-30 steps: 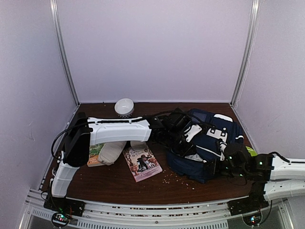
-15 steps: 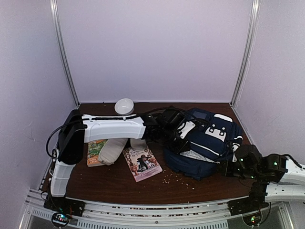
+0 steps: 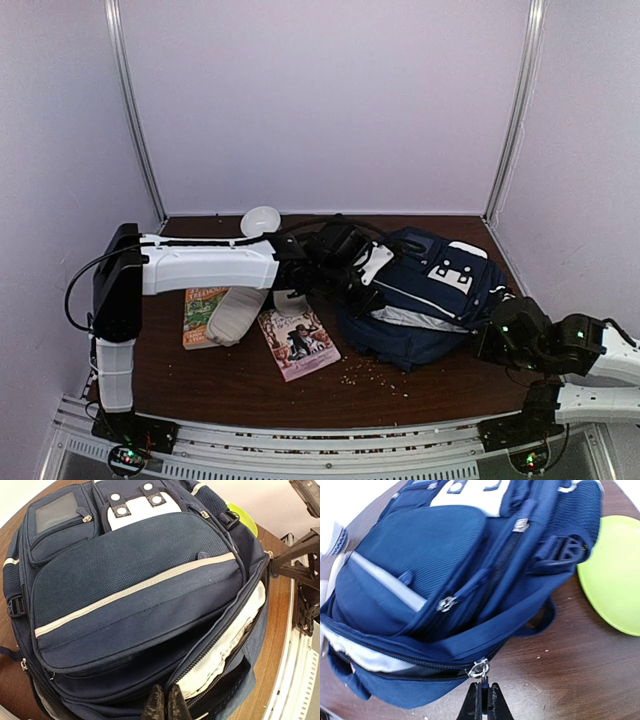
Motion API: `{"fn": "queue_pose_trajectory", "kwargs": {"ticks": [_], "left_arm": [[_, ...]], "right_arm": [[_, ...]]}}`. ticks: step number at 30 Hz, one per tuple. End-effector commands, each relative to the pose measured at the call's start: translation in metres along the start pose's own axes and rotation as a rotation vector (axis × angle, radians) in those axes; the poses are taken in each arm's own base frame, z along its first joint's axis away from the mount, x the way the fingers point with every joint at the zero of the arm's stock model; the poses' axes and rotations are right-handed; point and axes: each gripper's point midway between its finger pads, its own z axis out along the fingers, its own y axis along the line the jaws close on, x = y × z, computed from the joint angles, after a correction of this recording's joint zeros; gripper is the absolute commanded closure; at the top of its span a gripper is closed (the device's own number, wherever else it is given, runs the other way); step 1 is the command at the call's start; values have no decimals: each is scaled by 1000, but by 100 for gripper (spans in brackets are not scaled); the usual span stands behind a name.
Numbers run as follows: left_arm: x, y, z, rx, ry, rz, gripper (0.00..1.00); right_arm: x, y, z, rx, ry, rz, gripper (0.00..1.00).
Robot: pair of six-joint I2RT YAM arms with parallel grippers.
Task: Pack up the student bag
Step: Unzip the student bag at the center of the board.
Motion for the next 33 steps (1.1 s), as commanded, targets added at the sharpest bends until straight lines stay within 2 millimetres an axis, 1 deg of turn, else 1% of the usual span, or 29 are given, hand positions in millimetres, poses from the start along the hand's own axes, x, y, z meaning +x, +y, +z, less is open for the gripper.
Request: {"fn": "queue_pose_trajectory", "kwargs": {"ticks": [1,5,9,11,13,14,18,21,23,24,26,27,29,33], "left_arm": [[-26,22,-26,-79,-84,-1,100],[-25,22,-25,-73,-85,1,100],[-22,21,-22,-67,-85,0,100],[-22,21,-21,-63,-85,0,100],[-22,18,-20,-47,-84,1,100],[-23,16,-19,-36,-86,2,100],[-30,11,-21,-11,-102,6,100],[-35,12,-23,-16,-113,8,100],[-38,12,-25,-19,-118,9,100],[-38,12,-26,-21,-118,9,100],[-39,12,-28,-22,-122,11,100],[-40,11,-29,-19,-126,13,100],[-42,8,-30,-4,-129,16,100],[-42,3,-30,13,-130,21,100]], "right_arm": [[-14,-38,-2,157,-90,81,100],[-17,-53,2,169,-129,214,100],[-24,-67,1,212,-177,282,100],[-30,-67,1,216,-189,286,100],[-35,-58,1,194,-181,253,100],[-38,-52,0,178,-169,223,96],[-48,-26,-11,98,-123,128,50],[-57,-13,-22,34,-136,110,26],[-61,-10,-26,9,-151,123,9],[-63,-9,-26,7,-156,141,4],[-63,-11,-18,16,-156,193,1],[-64,-12,-10,20,-151,243,0],[-68,-13,3,19,-151,328,0],[-87,-20,24,56,-193,434,0]]}}
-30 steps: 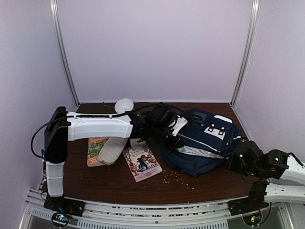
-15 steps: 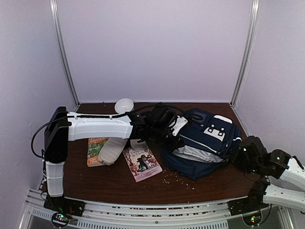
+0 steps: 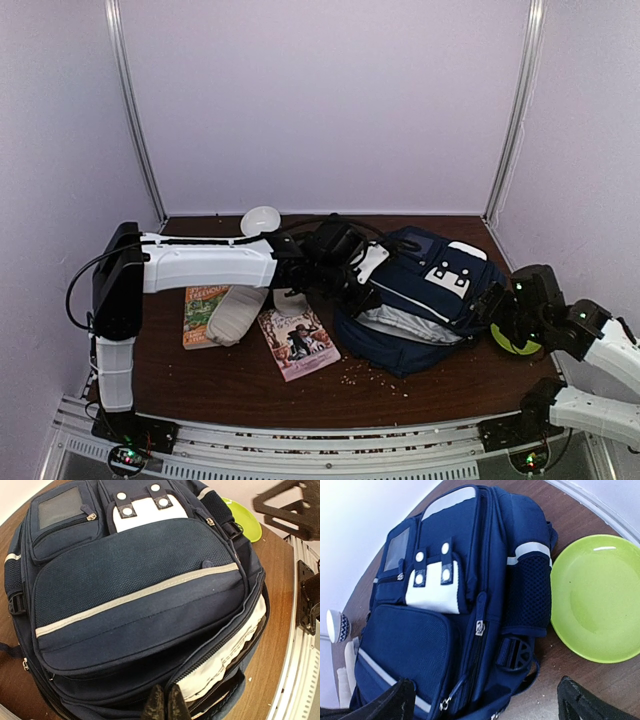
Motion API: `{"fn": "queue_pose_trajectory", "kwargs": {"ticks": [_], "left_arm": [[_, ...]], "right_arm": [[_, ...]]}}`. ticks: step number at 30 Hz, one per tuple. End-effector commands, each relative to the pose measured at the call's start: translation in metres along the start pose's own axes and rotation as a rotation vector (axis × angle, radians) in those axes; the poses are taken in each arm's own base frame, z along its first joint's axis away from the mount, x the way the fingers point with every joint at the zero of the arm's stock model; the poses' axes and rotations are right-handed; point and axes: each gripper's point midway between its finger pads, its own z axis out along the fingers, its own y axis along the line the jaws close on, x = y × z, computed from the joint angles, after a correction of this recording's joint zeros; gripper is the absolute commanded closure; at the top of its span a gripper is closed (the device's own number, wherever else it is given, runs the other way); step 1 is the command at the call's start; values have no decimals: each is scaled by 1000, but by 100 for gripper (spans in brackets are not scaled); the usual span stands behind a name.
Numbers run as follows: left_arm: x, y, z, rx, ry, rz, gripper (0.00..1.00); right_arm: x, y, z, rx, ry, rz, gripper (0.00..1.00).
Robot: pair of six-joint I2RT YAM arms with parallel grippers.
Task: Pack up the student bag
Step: Unzip the student bag at the center of the board, then adjust the student bag at the center of the board.
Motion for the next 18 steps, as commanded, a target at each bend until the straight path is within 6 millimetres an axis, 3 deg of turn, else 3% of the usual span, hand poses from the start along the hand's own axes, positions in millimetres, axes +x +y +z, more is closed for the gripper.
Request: {"fn": "queue_pose_trajectory", "kwargs": {"ticks": [1,6,11,15,18], "left_arm": [[-45,-7,-30,10,-130,29,100],[-41,-14,-28,6,-127,43,100],[-36,-21,-26,-14,-130,68,100],[-34,-27,-26,-24,-127,93,100],[-34,-26,-30,-31,-136,95,100]], "right_arm": [[-17,7,28,9,-32,139,0],[-19,3,54,100,11,129,0],[-8,7,78,145,86,78,2],[-4,30,97,78,133,41,16],[-4,54,111,29,178,-2,35]]}}
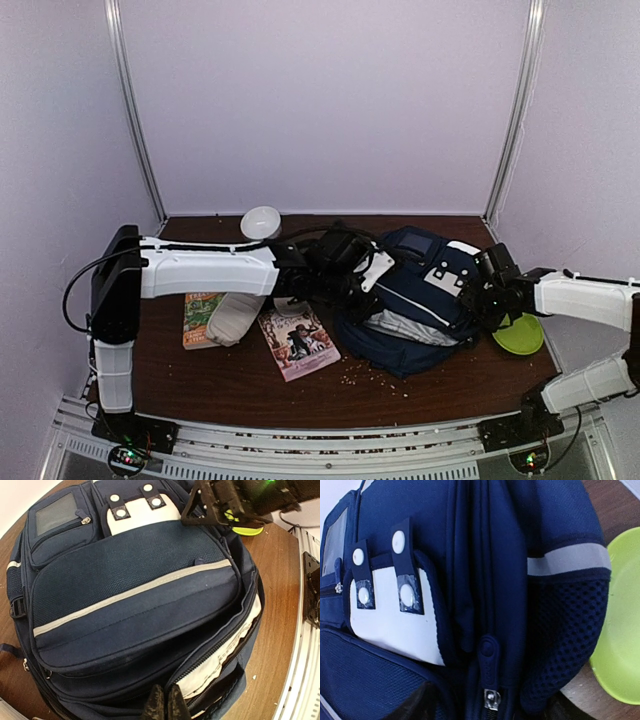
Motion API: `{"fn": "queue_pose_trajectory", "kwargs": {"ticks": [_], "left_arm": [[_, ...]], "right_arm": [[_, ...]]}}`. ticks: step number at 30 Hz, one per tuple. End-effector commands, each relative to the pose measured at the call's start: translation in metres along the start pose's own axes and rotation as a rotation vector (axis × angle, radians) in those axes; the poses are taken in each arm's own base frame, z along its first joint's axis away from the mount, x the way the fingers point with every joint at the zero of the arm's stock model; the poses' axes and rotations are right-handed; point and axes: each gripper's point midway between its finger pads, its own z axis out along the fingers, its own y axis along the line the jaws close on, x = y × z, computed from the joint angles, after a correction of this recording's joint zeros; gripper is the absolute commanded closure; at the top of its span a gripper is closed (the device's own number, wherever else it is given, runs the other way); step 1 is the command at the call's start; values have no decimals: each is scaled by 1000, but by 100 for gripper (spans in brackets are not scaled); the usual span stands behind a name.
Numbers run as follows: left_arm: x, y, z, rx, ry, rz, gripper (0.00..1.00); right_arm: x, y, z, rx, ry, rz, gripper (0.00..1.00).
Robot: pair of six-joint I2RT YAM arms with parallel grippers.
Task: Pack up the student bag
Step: Adjust the student bag at the center of the board.
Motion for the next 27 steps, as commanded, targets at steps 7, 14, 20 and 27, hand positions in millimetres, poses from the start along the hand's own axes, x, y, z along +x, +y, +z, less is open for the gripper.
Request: {"fn": "queue_pose_trajectory", "kwargs": {"ticks": [7,14,20,27], "left_arm": [[-48,-5,-45,-32,-166,33,100],[-74,3,-56,-85,-213,56,100],[-80,19,-33,-104,-177,43,100],[-75,47,-1,-109,-134,-30,100]], "right_arm": [[-43,142,-1,-308,30,-190,81],[-72,212,-10,-386,14,-289,99],[-71,232,18,-369,41,-317,98],[-62,225,54,-277,89,-382,58]]}}
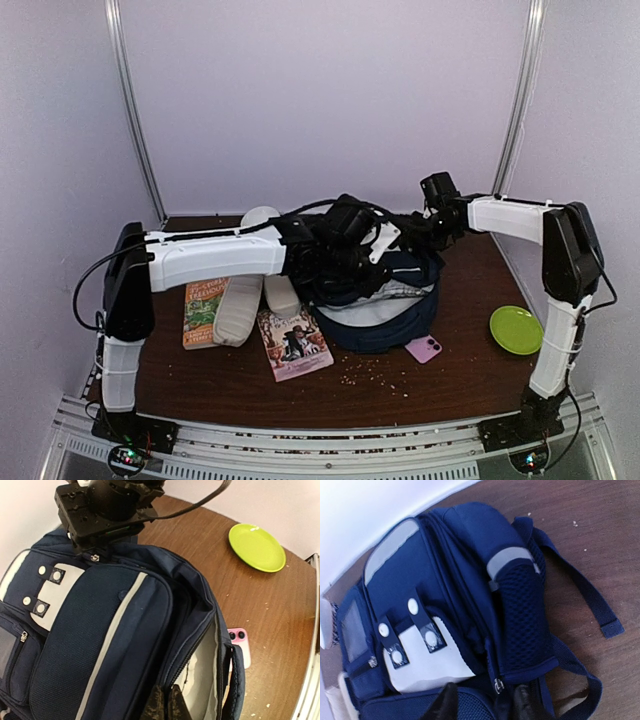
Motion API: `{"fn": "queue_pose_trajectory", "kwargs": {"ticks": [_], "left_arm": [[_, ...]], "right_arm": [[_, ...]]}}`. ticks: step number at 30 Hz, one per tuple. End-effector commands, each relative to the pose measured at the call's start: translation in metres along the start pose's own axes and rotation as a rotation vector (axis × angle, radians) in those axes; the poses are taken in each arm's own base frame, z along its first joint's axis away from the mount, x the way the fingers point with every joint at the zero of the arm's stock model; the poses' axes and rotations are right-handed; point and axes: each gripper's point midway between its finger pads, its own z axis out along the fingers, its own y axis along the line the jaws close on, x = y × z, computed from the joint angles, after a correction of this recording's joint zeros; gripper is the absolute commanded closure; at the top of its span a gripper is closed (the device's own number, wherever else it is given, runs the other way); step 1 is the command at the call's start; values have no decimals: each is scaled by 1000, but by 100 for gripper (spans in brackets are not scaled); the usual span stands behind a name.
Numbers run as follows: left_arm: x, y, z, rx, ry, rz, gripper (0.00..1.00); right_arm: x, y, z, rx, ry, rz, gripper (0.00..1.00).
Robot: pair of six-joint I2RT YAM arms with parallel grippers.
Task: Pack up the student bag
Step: Adjust the student bag at the center of the board.
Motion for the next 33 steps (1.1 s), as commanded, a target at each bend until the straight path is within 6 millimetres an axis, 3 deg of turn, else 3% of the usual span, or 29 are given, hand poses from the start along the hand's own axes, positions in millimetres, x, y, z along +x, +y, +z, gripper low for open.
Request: {"fn": "queue_pose_trajectory", "kwargs": {"ticks": [1,4,7,9,12,14,15,17,23,25,26,27,31,33], "left_arm": [[-19,15,12,-5,-48,-40,100],[-19,20,17,-11,-43,-52,100],[-19,21,17,-15,-44,-70,100],[-18,20,17,-8,-41,-82,100],[-20,17,9,8,-44,-97,100],[-25,14,-3,18,-57,-100,84],[-26,15,-9,14,-63,-102,69],[-29,18,-25,-8,-76,-110,50],[-30,42,-100,-162,-73,-156,20],[-11,65,-129,-303,-60,-186,3],[14,79,-140,-393,-19,-206,2],[26,95,-158,-488,-6,-241,2],[115,146,-195,-695,175,-419,2],[147,155,-199,-698,228,-505,2]], "right_arm": [[-2,17,-10,-36,3,-58,52],[-20,21,-45,-36,-73,-51,36],[-33,23,-96,-67,-166,-17,30],[-29,23,-122,-111,-209,12,28],[-7,24,-153,-172,-256,9,28],[14,24,-168,-199,-272,-24,28],[25,22,-175,-203,-279,-44,29],[50,16,-181,-208,-276,-73,29],[97,11,-202,-253,-283,-125,30],[108,10,-207,-270,-278,-137,30],[114,10,-207,-276,-272,-146,31],[121,9,-208,-278,-265,-158,31],[140,4,-207,-279,-248,-186,31],[148,3,-203,-279,-237,-195,31]]}}
